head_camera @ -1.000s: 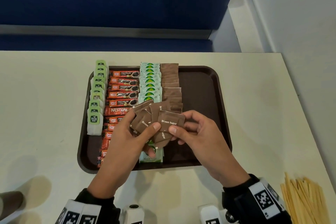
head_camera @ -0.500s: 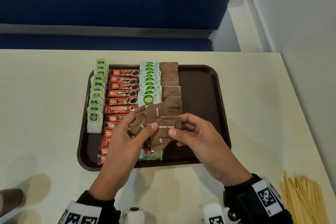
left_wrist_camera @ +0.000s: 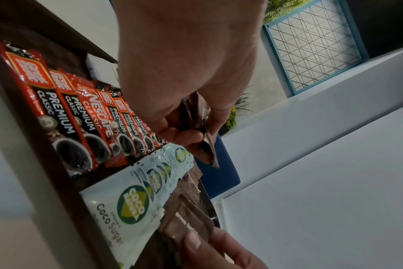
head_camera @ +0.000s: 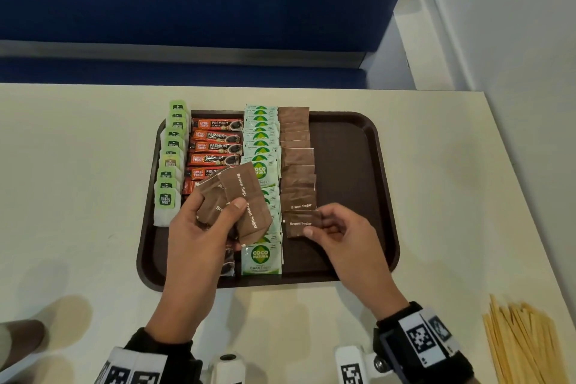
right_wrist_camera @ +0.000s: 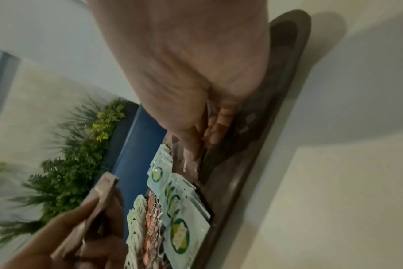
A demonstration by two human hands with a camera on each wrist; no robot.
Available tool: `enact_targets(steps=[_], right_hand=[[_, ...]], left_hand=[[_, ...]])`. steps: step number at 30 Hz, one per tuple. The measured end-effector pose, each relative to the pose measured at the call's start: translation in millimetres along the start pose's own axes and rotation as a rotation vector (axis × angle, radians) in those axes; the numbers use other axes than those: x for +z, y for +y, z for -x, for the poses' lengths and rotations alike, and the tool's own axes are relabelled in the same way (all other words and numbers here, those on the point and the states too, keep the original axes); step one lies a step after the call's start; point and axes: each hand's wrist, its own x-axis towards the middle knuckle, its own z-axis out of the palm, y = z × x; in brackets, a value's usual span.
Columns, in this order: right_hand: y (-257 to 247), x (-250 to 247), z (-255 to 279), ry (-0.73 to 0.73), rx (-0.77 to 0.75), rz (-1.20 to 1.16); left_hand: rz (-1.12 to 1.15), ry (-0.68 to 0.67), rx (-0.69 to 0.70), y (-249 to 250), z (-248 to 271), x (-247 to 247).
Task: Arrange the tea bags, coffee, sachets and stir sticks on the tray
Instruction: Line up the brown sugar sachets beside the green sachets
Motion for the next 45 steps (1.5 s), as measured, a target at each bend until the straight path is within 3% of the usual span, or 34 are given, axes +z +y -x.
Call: enact_targets(steps=[6,25,29,31,33,35,38,45], right_hand=[[9,16,-5,0.187,-0.130,0.129],[12,21,-8,0.231,-0.149,0.136],[3,17,-3,0.317,-0.169,0.154],[-9,16,3,0.334,-0.173,0.049],[-25,15,10,0.248,-0.126,-0.142],[-41,13,15,0.039,-0.026,-0.292],[-51,9,19,-0.245,0.041,-0.285],[-49,1,23,-0.165,0.071,-0.243]], left_hand=[[0.019,-0.009,-0.011,-3,3,-2],[0.019,-0.015,-0.023,-2,4,-7],[-0.001,-0.026,-0.018,-4,5,-5],[-0.034,-0.045,-0.017,-5,8,-3],[-0.058,-0.067,-0.001,-6,11,2],[-0.072,-0.087,0.028,-5,14,7],[-0.036,-0.104,0.034,-4,17,14],[-0.083,-0.022,0.093,-6,22,25]])
